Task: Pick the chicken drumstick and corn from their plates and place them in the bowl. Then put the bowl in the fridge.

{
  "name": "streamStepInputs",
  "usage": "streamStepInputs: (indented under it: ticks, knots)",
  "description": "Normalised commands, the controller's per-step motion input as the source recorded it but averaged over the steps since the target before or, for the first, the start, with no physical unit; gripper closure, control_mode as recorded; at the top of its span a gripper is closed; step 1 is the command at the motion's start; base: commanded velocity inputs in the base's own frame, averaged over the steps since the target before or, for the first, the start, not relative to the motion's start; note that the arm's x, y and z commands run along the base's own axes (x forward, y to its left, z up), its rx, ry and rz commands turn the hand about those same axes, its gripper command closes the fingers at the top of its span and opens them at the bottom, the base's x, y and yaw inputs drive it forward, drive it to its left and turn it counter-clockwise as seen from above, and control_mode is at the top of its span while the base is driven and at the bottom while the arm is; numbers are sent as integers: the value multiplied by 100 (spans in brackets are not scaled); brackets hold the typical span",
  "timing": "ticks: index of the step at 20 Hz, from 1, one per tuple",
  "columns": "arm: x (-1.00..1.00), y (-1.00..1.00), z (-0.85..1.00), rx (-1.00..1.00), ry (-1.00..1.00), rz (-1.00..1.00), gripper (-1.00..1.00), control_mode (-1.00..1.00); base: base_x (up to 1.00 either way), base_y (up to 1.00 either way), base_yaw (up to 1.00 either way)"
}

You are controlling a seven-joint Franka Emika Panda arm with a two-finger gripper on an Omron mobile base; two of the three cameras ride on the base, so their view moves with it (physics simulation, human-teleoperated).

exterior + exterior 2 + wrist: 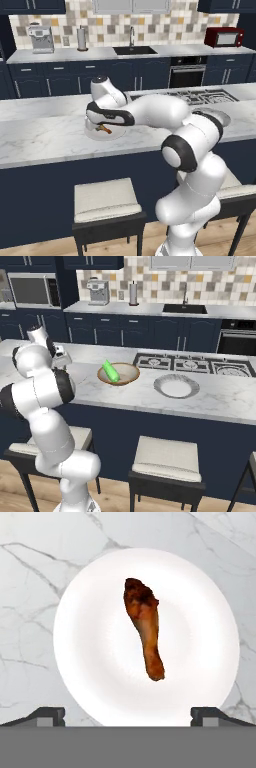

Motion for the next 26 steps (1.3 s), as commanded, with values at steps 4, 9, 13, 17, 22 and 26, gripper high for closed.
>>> streamStepInputs:
  ticks: [4,9,13,17,22,26]
  knots:
    - [40,6,-13,0,0,-1,-100,-100,0,0,0]
    - [29,5,-18,0,6,0,-100,-100,0,0,0]
    - [28,10,-16,0,8,-2,-100,-100,0,0,0]
    - [25,10,-14,0,5,-2,-100,-100,0,0,0]
    - [25,11,-14,0,3,-1,-100,-100,0,0,0]
    - [24,3,-18,0,0,0,-100,-100,0,0,0]
